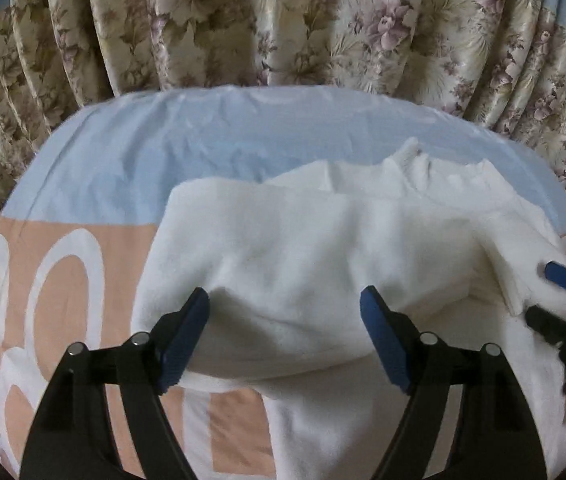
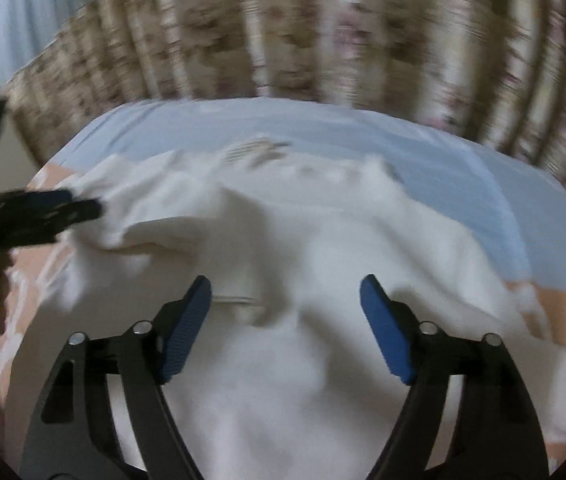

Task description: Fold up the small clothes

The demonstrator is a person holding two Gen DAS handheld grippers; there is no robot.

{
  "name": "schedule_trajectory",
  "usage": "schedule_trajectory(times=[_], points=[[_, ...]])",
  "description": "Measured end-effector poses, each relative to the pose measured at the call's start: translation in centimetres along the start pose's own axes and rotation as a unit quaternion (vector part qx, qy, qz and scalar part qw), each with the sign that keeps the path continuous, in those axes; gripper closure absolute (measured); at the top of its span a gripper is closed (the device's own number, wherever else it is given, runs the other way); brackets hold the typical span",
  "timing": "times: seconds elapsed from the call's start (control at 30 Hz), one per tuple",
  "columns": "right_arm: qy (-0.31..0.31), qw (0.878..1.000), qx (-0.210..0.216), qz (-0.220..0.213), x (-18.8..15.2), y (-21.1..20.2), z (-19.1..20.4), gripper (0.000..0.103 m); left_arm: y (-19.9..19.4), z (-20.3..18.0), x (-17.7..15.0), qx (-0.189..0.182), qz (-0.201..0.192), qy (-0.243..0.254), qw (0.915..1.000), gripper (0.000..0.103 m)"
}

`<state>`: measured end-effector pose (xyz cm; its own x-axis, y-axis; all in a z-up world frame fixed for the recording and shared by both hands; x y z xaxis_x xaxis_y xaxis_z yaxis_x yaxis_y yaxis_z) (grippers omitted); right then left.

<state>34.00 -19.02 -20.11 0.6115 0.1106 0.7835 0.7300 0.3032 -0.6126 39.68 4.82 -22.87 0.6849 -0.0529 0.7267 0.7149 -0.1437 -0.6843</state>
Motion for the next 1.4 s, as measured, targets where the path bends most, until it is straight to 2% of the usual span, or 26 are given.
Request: schedule_trajectory(times=[0.17,0.2,0.23,0.3,0.43,0.57,0.63,0.67,0.73,0.8,0.87,0.93,0.97,1.0,1.07,1.13,1.27,1.4], points=[[-0.033,0.999,0.010,0.036,-1.0,2.5,1.9,0.048,0.3,-0.5,0.0,-0.003,-0.004,0.005,1.0000,0.025],[-0.038,0.998,0.008,0.041,-1.2,2.9,1.9,0.053,0.2,-0.3,-0.2,-0.004,-0.005,0.004,1.0000,0.025],[-0.041,0.998,0.009,0.047,-1.4,3.4,1.9,0.063,0.1,-0.2,-0.2,-0.004,-0.005,0.004,1.0000,0.025],[-0.042,0.998,0.011,0.039,-1.5,3.7,1.7,0.078,-0.3,-0.1,-0.2,-0.002,-0.007,0.006,1.0000,0.025],[-0.016,0.998,0.045,0.030,-1.3,2.4,1.6,0.092,-1.3,-0.2,-0.1,-0.005,-0.016,0.006,0.9998,0.025],[0.049,0.995,0.090,0.012,0.1,-0.2,0.0,0.093,-1.7,-0.7,0.2,-0.008,-0.020,0.014,0.9997,0.024],[0.090,0.991,0.095,0.007,0.8,-1.4,-1.7,0.093,-1.8,-1.0,0.4,-0.012,-0.022,0.017,0.9995,0.023],[0.121,0.987,0.101,0.010,0.8,-1.8,-2.9,0.093,-1.7,-1.1,0.4,-0.014,-0.021,0.018,0.9995,0.022],[0.207,0.972,0.107,0.037,0.3,-1.7,-6.2,0.093,-1.0,-1.5,0.2,-0.015,-0.013,0.019,0.9996,0.022],[0.271,0.956,0.094,0.059,-0.8,-0.9,-9.4,0.093,-0.4,-1.6,-0.1,-0.012,-0.008,0.020,0.9997,0.022],[0.304,0.945,0.086,0.083,-1.7,0.2,-11.4,0.088,-0.2,-1.5,-0.3,-0.007,-0.002,0.024,0.9997,0.022],[0.319,0.942,0.069,0.075,-1.9,0.7,-12.9,0.084,-0.5,-1.4,-0.3,-0.005,-0.006,0.026,0.9996,0.022],[0.315,0.945,0.062,0.062,-1.5,0.3,-13.3,0.075,-0.6,-1.2,-0.3,-0.004,-0.006,0.025,0.9997,0.022],[0.294,0.954,0.046,0.039,-0.8,-0.5,-13.5,0.062,-0.5,-1.1,-0.3,-0.002,-0.006,0.023,0.9997,0.022],[0.248,0.969,-0.004,0.012,-0.1,-2.0,-13.4,0.046,-0.2,-0.9,-0.3,0.002,-0.002,0.023,0.9997,0.022],[0.219,0.976,-0.011,0.008,-0.1,-2.4,-12.6,0.046,0.2,-0.8,-0.3,0.005,0.001,0.024,0.9997,0.022],[0.171,0.985,-0.015,0.033,-1.4,-1.0,-10.9,0.047,0.9,-0.6,-0.6,0.011,0.011,0.021,0.9997,0.022],[0.135,0.990,-0.019,0.040,-2.1,0.7,-9.3,0.082,0.3,0.0,-0.7,0.013,0.008,0.013,0.9998,0.022]])
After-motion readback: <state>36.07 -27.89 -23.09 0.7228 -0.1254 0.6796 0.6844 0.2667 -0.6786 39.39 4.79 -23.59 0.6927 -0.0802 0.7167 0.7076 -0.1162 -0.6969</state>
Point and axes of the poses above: each gripper's, at about its wrist camera, not at the fingertips, and y roughly the way its jaws point, z to its left, x to its top, the point moved 5 cm from there along y, roughly the way its jaws point, and after that the axes turned 13 degrees about -z, right-handed, at the moved point
